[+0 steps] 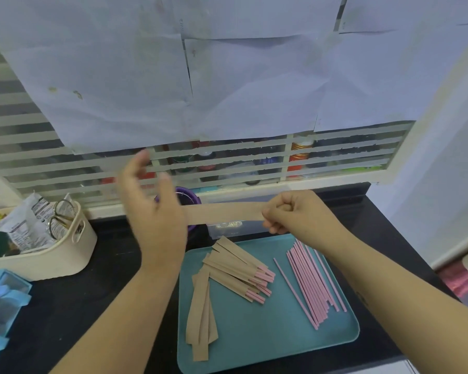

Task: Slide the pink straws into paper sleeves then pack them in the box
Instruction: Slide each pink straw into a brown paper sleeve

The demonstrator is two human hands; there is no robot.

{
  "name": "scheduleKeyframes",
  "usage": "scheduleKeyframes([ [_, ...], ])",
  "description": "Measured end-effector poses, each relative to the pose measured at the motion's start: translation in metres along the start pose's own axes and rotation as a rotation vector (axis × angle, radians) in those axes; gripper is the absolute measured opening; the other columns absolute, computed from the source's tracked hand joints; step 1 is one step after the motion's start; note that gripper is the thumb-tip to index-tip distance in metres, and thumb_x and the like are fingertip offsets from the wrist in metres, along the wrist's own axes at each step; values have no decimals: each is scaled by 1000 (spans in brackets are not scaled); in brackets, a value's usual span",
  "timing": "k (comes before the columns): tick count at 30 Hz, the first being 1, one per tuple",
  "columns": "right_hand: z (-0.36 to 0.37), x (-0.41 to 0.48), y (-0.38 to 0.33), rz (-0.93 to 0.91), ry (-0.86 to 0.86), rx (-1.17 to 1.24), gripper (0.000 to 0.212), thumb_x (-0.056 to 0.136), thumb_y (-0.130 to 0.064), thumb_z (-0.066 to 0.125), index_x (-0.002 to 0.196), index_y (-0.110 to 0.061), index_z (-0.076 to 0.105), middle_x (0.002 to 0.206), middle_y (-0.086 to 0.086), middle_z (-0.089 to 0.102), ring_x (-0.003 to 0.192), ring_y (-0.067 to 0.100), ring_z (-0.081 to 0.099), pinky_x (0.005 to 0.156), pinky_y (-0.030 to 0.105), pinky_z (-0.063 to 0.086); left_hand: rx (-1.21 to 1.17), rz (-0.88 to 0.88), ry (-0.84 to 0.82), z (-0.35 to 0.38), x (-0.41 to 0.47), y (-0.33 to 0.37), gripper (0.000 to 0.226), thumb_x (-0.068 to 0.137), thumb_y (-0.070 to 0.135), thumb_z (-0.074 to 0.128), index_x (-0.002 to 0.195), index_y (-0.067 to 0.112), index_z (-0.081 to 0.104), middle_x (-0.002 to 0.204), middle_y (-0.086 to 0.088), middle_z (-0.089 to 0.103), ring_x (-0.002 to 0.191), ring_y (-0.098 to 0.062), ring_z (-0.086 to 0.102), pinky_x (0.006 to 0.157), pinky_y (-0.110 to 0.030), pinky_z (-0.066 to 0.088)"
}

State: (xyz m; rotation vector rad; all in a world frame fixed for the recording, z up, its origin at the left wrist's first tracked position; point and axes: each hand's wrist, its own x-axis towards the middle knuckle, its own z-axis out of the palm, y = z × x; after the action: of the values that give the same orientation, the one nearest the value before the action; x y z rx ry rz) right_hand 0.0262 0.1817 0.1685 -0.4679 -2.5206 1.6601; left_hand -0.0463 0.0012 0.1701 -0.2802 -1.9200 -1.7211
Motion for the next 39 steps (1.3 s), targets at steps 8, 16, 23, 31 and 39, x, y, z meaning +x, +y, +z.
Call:
scheduleKeyframes([
  [8,2,-1,-9,-79,-126,-157,11,90,-20,60,90,-11,67,72,-1,71,66,7,67,72,21,56,476,112,-1088,22,-1,-5,12,93,37,52,98,36,63,85,19,63,79,2,54,77,-28,44],
  [16,-13,-1,-12,-124,-193,-250,10,90,-20,60,88,-18,70,77,4,72,73,11,68,76,27,57,328,-13,-1081,22,-3,-4,8,91,30,58,91,34,65,64,17,58,58,5,51,57,-10,40],
  [23,-18,3,-18,-92,-249,-98,13,85,-3,63,93,-6,73,74,8,73,65,8,69,66,16,54,138,-157,-1046,20,0,0,20,86,25,66,99,36,55,79,0,71,74,-34,62,70,-44,52],
  [31,-19,5,-18,-106,-273,-176,5,83,-6,68,87,-7,71,67,1,72,62,5,68,65,15,53,211,-151,-1095,21,4,-3,7,81,29,71,83,26,66,64,14,67,61,3,58,64,-19,50],
  [39,-15,12,-8,-84,-231,-149,4,84,-9,68,82,-13,69,71,6,72,60,6,65,60,13,50,741,270,-1040,26,-17,6,37,89,46,55,124,36,48,102,13,62,94,-11,59,80,-34,49],
])
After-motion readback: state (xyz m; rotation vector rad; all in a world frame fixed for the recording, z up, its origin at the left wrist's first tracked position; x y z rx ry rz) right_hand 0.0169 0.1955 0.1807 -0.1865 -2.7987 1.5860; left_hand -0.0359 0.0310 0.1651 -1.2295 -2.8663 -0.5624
